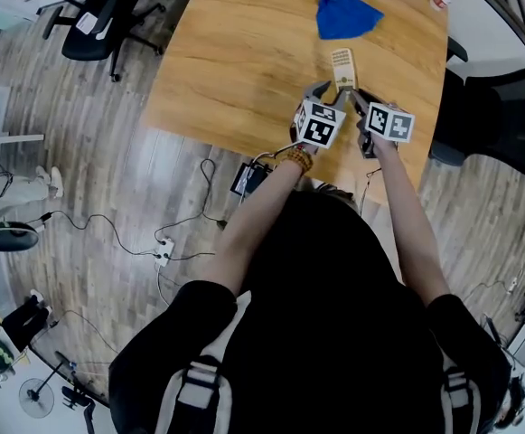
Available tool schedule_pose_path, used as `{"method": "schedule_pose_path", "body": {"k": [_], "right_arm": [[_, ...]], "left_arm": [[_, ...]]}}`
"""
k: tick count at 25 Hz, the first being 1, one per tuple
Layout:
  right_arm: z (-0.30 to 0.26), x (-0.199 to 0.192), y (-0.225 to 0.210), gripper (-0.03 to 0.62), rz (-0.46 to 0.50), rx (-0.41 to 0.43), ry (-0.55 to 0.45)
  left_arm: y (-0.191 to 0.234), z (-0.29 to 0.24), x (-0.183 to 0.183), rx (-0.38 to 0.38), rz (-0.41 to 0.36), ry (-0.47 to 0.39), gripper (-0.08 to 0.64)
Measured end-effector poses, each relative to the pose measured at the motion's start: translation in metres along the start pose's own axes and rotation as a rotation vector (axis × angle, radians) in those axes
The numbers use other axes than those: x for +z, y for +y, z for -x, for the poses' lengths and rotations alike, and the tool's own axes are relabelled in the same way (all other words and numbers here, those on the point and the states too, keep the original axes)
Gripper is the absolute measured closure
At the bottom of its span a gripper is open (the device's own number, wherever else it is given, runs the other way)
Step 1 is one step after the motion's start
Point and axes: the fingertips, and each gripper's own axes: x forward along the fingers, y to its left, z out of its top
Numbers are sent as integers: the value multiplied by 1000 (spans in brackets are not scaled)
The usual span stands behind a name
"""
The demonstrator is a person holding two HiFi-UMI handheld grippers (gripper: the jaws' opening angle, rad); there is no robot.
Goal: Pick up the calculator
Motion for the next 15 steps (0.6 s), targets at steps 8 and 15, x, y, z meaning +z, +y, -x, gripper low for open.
{"method": "schedule_pose_path", "body": {"k": [8,15], "right_arm": [[14,21,-2,512,15,-28,-78],[24,37,-3,512,72,-52,-149]], "left_arm": [[-10,0,5,-24,-6,-7,408],[-18,2,33,-11,-46,-83,413]]}}
